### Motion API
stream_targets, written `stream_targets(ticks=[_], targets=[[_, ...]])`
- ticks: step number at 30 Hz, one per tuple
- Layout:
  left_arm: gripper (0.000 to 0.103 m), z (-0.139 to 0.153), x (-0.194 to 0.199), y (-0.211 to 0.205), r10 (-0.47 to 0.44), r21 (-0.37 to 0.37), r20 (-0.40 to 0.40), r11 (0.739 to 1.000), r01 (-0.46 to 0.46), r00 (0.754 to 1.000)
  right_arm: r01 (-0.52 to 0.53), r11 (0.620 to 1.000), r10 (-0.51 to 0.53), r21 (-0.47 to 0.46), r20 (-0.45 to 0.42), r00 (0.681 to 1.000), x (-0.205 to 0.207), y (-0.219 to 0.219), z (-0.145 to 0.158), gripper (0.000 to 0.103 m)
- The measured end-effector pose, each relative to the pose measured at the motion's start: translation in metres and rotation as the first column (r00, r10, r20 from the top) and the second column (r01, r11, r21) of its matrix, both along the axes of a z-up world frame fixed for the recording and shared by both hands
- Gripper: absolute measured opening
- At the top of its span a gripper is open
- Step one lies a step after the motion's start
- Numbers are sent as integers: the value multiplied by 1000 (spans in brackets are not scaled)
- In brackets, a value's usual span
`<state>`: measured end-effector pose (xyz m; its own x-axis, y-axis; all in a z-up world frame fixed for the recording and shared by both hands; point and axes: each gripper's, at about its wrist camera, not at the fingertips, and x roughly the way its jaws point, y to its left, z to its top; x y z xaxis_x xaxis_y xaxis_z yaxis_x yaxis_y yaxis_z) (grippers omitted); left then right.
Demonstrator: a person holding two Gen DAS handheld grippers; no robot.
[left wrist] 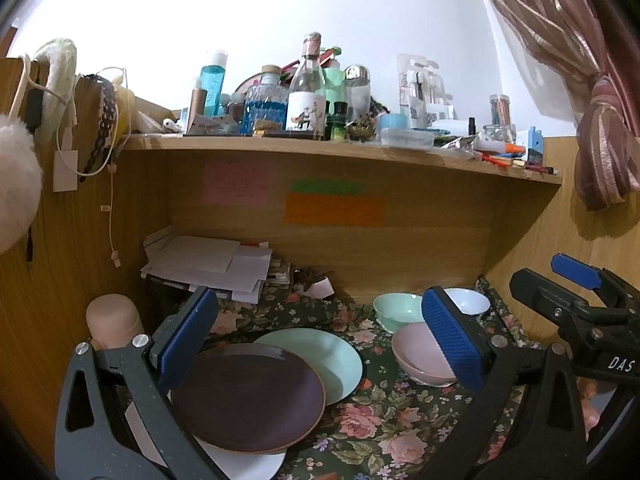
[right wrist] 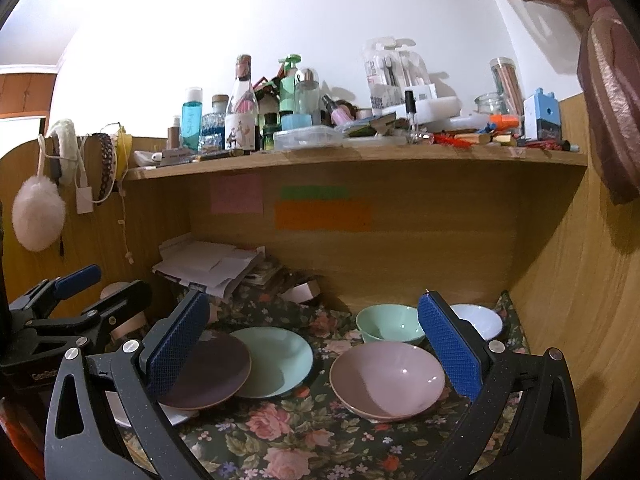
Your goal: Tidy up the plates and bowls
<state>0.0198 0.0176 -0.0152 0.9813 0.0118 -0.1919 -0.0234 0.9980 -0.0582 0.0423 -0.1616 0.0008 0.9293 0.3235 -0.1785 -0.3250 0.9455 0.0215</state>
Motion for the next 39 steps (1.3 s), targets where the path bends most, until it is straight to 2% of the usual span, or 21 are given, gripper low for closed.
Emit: stream_targets(ticks=[9,14,23,27,29,33,35,39], targets=[[103,-27,29,32,39,0,-121,999,-39,992,-47,996,39,-75,-105,994,42,27,-26,103],[103,-51,46,66,120,3,-199,993,-122,973,-108,989,89,-106,-164,982,65,45,-40,103],[103,-86,60,109,196,28,-303,980,-197,932,-229,957,174,-179,-278,945,107,81,-70,103],[103,-100,64,117,234,67,-342,972,-225,910,-284,940,205,-191,-351,914,128,96,-84,94],[103,-106,64,121,237,72,-363,971,-226,901,-309,929,216,-204,-378,900,135,103,-90,84],[103,-119,68,134,195,12,-443,977,-212,875,-360,908,235,-214,-451,861,151,115,-106,79],[102,-126,72,139,193,2,-473,976,-218,860,-379,897,235,-228,-479,846,157,121,-114,69],[92,-135,76,144,196,-6,-514,973,-232,835,-416,882,249,-220,-533,809,168,129,-125,66]])
